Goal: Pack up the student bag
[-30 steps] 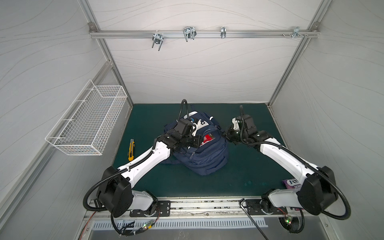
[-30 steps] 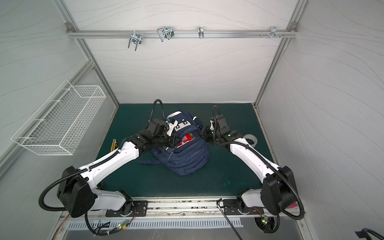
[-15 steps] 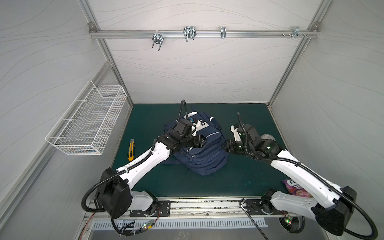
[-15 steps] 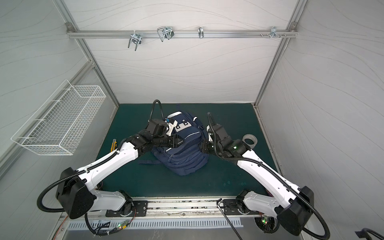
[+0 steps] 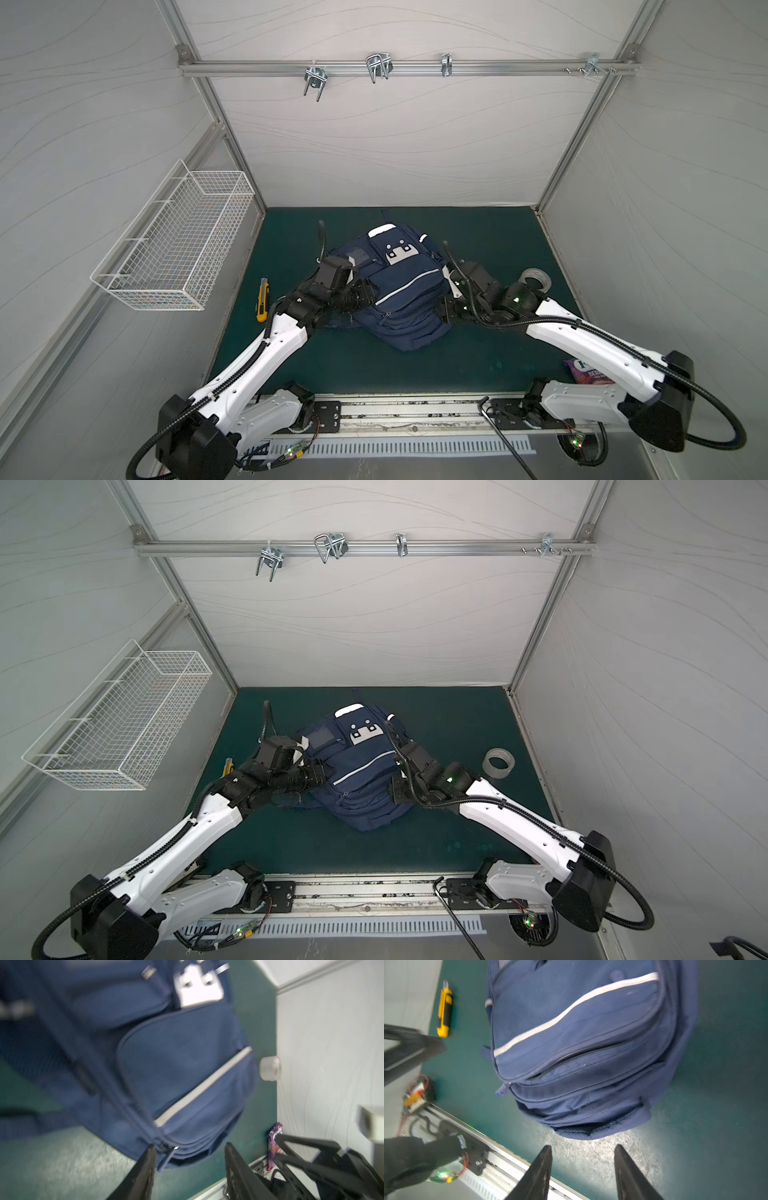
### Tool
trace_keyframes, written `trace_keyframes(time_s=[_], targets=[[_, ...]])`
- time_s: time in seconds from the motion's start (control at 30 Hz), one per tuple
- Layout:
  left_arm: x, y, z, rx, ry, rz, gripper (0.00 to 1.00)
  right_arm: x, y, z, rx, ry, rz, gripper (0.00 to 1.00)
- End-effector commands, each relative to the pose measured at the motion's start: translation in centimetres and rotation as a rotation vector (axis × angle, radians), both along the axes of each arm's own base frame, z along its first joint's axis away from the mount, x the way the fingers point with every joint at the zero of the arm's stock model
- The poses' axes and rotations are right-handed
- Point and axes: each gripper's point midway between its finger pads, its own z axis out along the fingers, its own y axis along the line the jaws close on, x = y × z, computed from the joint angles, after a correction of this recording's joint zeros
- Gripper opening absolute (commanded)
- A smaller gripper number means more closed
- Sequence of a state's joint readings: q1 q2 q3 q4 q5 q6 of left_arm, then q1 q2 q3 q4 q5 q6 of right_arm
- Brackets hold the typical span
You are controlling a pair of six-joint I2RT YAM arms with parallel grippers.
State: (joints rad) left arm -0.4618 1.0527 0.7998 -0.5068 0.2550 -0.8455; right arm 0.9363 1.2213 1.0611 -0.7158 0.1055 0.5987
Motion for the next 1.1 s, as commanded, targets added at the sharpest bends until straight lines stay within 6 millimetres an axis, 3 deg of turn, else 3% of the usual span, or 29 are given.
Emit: trace_keyframes(time_s=[0.0, 0.2, 0.4, 0.5, 0.6, 0.7, 0.9, 1.07], targets=[[0.7, -1.0, 0.1, -0.156, 0.065, 0.086, 0.53, -0.1, 1.2, 0.6, -0.037, -0.045, 0.047, 0.51], [1.9, -2.5, -1.4, -0.240, 0.161, 0.115, 0.49, -0.6, 3.2, 0.3, -0.050, -0.047, 0.087, 0.51], [2.0, -3.1, -4.1, -0.297, 0.248, 0.168, 0.38, -0.6, 3.9, 0.5, -0.042, -0.051, 0.086, 0.51], [2.0, -3.4, -4.9, -0.302, 0.278, 0.163, 0.36, -0.6, 4.6, 0.4, -0.057, -0.072, 0.102, 0.55], [2.5, -3.9, -4.4, -0.328, 0.272, 0.154, 0.28, -0.5, 5.4, 0.3, -0.122, -0.135, 0.099, 0.62], [3.1, -4.5, -3.0, -0.354, 0.251, 0.137, 0.18, -0.5, 6.4, 0.1, -0.191, -0.177, 0.101, 0.78], [3.8, -5.2, -0.8, -0.392, 0.204, 0.100, 0.01, -0.6, 9.3, -0.7, -0.207, -0.110, 0.123, 0.79], [3.9, -5.7, -0.9, -0.432, 0.204, 0.087, 0.00, -1.1, 11.7, -2.2, -0.150, -0.026, 0.136, 0.71]])
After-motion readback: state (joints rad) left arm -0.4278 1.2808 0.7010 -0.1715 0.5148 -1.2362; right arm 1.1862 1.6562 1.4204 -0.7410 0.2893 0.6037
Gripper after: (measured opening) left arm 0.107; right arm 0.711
